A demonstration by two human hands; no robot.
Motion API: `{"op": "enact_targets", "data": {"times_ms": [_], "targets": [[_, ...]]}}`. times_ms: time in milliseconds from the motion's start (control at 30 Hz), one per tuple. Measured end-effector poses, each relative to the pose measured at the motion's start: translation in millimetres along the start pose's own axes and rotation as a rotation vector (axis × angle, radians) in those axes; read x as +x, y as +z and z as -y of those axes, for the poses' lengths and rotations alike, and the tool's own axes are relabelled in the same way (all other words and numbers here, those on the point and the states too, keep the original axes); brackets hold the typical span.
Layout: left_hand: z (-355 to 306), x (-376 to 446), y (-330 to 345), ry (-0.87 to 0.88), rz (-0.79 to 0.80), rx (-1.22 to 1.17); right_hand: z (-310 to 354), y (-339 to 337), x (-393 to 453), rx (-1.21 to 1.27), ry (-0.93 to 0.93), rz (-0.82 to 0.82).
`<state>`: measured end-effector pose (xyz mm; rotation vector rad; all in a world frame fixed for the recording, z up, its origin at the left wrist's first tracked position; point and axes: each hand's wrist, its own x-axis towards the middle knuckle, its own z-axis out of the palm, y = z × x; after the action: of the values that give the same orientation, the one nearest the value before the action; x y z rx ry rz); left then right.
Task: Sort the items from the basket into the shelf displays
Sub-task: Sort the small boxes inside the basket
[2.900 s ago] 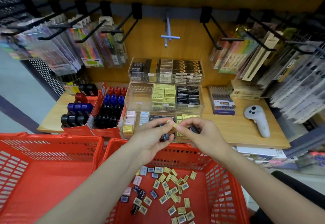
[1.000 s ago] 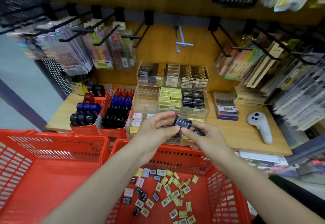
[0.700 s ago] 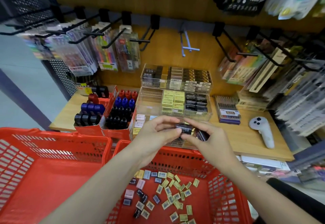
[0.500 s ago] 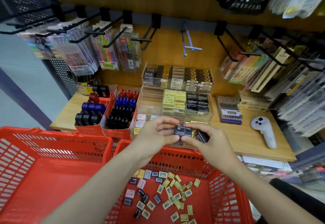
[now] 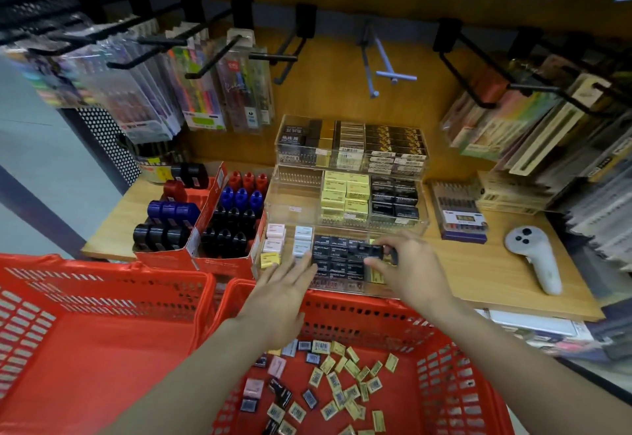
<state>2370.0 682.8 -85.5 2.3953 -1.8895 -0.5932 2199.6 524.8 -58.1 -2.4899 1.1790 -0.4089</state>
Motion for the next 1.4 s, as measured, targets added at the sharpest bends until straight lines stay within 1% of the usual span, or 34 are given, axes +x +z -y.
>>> {"op": "enact_targets", "data": {"times_ms": [100,200,233,300,400,467,633,800,900,933,967,1000,1033,1067,1100,1133,1167,1200,1267,1333,1400], "targets": [[1.6,-0.1,1.3,0.018,-0.030,0.020,-1.6,-14.4,6.2,0.082,-0.028,-0.132],[0.2,-1.2,1.0,0.024,-0.054,0.027,-16.7,-46.0,24.9,0.021,-0.021,-0.224],[-1.0,-1.3,0.5,0.019,-0.060,0.023,-22.6,-55.9,34.2,-0.019,-0.004,-0.222],[-4.7,-1.1,-1.4,0.001,-0.054,0.013,-30.8,-67.4,51.1,-0.090,0.055,-0.161],[-10.0,0.7,-6.4,-0.032,-0.020,-0.004,-28.1,-61.1,65.4,-0.126,0.129,-0.032],[-12.8,1.2,-9.0,-0.044,0.001,-0.015,-22.4,-51.5,70.7,-0.115,0.166,0.013],[-14.6,1.1,-12.6,-0.046,0.022,-0.043,-11.4,-39.2,84.8,-0.086,0.216,0.050],[-14.3,2.0,-13.1,-0.019,0.010,-0.072,-4.1,-37.3,91.4,-0.020,0.303,0.024],[-14.9,3.3,-14.0,-0.003,-0.014,-0.128,-3.1,-41.6,88.3,0.022,0.294,0.003],[-17.3,4.5,-16.3,-0.009,-0.034,-0.175,-2.9,-45.4,84.7,0.080,0.300,-0.027],[-21.1,5.8,-19.9,-0.023,-0.059,-0.242,-2.2,-50.3,79.8,0.216,0.345,-0.060],[-26.3,7.3,-25.3,-0.043,-0.092,-0.327,0.4,-56.9,72.8,0.460,0.445,-0.065],[-32.4,8.9,-32.1,-0.067,-0.131,-0.437,4.6,-63.2,63.9,0.782,0.585,0.001],[-39.2,9.8,-40.1,-0.085,-0.168,-0.582,9.3,-68.9,53.1,1.118,0.716,0.122],[-47.5,10.1,-48.3,-0.095,-0.193,-0.751,12.8,-73.0,40.6,1.389,0.803,0.252],[-55.6,9.3,-56.5,-0.100,-0.205,-0.920,15.9,-76.4,28.6,1.553,0.841,0.382],[-63.0,6.8,-63.8,-0.103,-0.211,-1.073,19.3,-79.5,18.2,1.630,0.830,0.475],[-68.8,3.7,-70.2,-0.097,-0.211,-1.198,24.1,-83.3,9.6,1.651,0.800,0.534],[-76.4,-4.1,-78.6,-0.046,-0.191,-1.353,35.2,-89.1,-2.7,1.604,0.724,0.573],[-80.3,-12.6,-81.7,0.015,-0.183,-1.310,41.6,-93.1,-11.4,1.524,0.689,0.564],[-83.5,-20.4,-82.0,0.050,-0.211,-1.176,44.0,-95.9,-18.3,1.467,0.669,0.562]]}}
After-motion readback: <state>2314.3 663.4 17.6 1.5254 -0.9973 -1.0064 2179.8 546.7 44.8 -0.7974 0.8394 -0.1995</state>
